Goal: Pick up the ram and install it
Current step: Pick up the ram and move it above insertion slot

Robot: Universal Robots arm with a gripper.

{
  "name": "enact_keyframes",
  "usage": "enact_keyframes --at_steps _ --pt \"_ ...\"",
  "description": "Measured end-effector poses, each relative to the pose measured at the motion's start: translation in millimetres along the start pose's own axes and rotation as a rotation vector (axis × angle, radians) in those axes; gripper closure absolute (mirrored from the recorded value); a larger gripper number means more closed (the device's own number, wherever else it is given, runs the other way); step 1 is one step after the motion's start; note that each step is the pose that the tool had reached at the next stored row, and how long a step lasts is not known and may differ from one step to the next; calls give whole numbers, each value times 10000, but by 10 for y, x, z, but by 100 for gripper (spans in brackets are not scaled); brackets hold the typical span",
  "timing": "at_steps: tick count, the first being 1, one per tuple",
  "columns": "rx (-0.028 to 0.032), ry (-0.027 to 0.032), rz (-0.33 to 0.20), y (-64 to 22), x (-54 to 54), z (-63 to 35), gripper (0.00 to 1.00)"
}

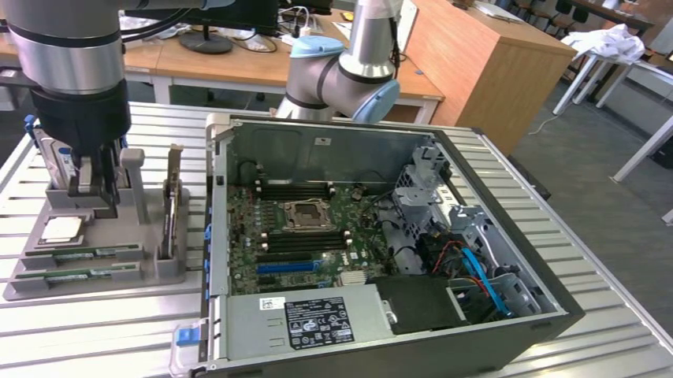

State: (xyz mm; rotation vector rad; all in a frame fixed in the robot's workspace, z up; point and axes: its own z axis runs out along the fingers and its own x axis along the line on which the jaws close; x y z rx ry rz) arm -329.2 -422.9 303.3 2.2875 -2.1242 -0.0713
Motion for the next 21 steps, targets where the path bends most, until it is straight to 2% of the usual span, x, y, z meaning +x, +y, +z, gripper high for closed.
enact_keyframes --at_steps 21 --pt "0 0 -1 -2 1 53 70"
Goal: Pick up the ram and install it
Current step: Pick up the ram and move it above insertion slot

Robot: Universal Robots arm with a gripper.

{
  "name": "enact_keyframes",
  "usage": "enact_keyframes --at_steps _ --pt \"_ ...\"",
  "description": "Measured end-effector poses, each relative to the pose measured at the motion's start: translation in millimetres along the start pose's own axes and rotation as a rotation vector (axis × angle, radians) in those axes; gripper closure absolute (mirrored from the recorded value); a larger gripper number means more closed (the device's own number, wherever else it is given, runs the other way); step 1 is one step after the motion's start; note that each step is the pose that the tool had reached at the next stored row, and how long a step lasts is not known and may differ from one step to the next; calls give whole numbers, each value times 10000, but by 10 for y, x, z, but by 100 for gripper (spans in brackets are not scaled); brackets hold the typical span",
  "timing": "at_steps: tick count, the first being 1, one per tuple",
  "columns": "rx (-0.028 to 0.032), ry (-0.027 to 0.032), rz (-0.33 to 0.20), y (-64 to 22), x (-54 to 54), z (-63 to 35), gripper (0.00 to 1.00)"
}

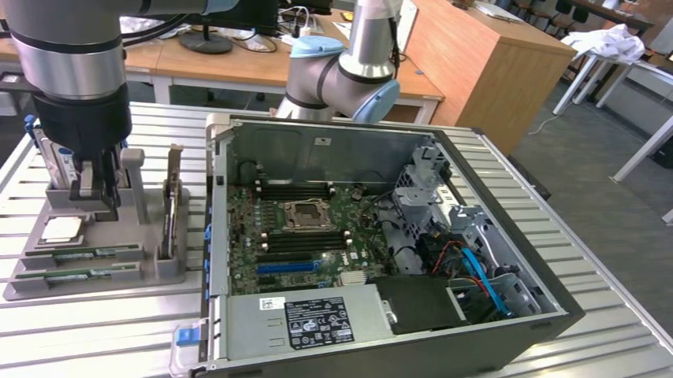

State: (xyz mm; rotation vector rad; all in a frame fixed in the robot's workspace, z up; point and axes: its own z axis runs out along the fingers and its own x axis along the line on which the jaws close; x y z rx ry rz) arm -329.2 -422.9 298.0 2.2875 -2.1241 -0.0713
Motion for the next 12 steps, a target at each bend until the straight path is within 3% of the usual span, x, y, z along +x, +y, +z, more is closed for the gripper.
enact_keyframes --at_steps 12 --pt "0 0 -1 -2 1 32 70"
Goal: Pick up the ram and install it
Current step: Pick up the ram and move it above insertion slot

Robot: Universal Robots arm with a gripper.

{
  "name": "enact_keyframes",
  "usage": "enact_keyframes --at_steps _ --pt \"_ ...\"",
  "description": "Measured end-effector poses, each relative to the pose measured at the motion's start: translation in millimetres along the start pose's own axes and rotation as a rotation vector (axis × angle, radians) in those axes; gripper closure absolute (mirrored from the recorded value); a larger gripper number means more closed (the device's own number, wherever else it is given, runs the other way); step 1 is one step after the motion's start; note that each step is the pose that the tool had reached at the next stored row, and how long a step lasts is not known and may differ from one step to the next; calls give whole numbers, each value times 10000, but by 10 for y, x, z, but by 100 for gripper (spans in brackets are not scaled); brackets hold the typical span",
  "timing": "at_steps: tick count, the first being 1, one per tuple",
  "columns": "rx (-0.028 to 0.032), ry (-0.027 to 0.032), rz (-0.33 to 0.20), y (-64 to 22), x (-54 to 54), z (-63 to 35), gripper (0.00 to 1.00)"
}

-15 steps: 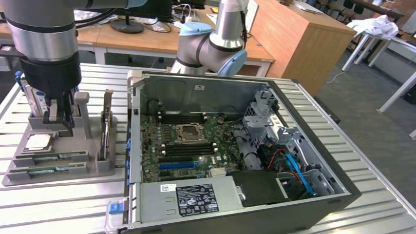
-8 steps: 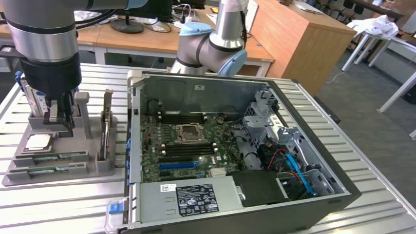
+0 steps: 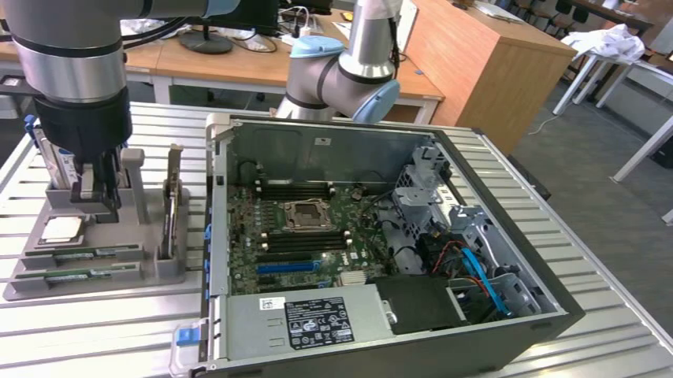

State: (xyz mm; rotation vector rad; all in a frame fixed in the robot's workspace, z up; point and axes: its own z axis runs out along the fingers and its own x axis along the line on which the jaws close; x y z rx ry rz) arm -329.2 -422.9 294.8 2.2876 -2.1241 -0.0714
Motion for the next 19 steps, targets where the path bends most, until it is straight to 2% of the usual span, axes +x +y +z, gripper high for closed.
enact_keyframes --at_steps 19 --pt "-1 0 0 -4 2 83 70"
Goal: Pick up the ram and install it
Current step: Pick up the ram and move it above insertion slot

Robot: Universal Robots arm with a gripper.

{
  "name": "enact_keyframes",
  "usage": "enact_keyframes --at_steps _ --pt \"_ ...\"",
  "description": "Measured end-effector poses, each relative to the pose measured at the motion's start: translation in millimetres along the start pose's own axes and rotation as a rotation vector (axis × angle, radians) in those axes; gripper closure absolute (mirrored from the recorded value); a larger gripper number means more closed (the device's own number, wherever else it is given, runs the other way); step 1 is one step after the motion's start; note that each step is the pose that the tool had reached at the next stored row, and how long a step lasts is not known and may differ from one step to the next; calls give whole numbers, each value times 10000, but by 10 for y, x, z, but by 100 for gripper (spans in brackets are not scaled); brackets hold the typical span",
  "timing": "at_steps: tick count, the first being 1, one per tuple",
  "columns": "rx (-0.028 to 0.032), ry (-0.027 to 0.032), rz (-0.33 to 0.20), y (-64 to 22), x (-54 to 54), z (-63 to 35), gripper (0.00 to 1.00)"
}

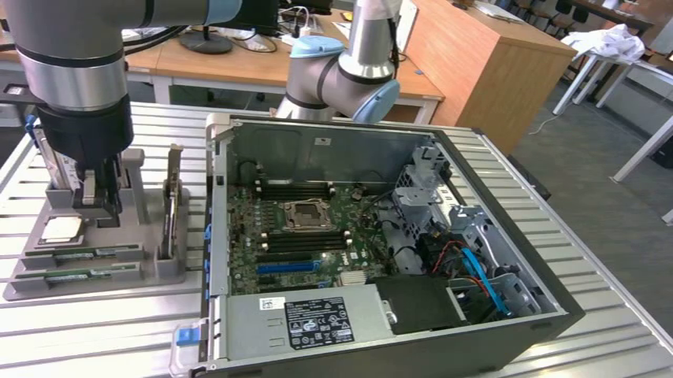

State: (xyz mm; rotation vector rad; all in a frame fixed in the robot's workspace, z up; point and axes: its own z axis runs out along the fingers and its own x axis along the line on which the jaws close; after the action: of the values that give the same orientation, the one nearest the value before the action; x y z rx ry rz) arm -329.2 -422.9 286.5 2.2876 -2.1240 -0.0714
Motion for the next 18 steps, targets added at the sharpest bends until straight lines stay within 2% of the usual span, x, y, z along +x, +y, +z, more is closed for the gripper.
enact_keyframes --at_steps 18 --pt "1 -1 -2 16 11 94 70"
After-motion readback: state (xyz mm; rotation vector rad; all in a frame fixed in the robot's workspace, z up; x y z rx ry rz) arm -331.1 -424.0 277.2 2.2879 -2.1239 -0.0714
